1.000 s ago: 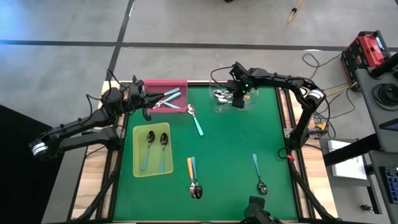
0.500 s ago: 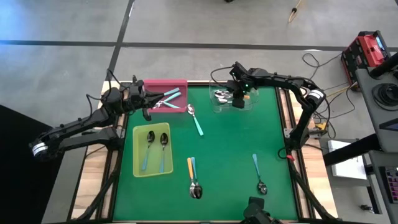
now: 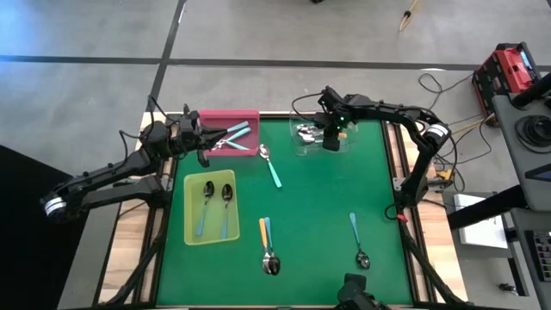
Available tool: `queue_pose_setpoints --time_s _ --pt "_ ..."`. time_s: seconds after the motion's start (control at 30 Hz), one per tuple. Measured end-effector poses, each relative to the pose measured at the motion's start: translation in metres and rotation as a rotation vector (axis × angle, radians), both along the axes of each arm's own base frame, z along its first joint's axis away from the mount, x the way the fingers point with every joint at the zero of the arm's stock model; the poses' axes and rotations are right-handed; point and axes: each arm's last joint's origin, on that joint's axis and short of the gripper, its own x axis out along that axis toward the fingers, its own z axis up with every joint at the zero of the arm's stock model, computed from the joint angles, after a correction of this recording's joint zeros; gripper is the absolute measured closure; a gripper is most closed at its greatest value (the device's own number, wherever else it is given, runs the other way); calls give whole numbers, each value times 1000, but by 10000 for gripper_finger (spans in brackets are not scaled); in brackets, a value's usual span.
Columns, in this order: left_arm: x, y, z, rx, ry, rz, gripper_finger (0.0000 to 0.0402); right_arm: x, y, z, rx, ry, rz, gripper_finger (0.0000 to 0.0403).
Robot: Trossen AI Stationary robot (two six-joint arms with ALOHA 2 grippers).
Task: Sort silverware by color (type)
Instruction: Put the yellow spoon into the transparent bin
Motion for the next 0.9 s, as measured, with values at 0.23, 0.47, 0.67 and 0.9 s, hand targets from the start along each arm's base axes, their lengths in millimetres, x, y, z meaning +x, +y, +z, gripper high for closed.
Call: queue_pose_setpoints --time_s 0.23,0.47,0.67,0.9 --pt "0 0 0 0 0 0 389 0 0 0 -2 -1 2 348" --pt "0 0 0 0 0 0 389 0 0 0 -3 -1 3 348" --pt "0 0 0 0 0 0 389 0 0 0 -3 -1 3 348" --pt "0 0 0 0 0 0 389 0 0 0 -9 4 -6 348"
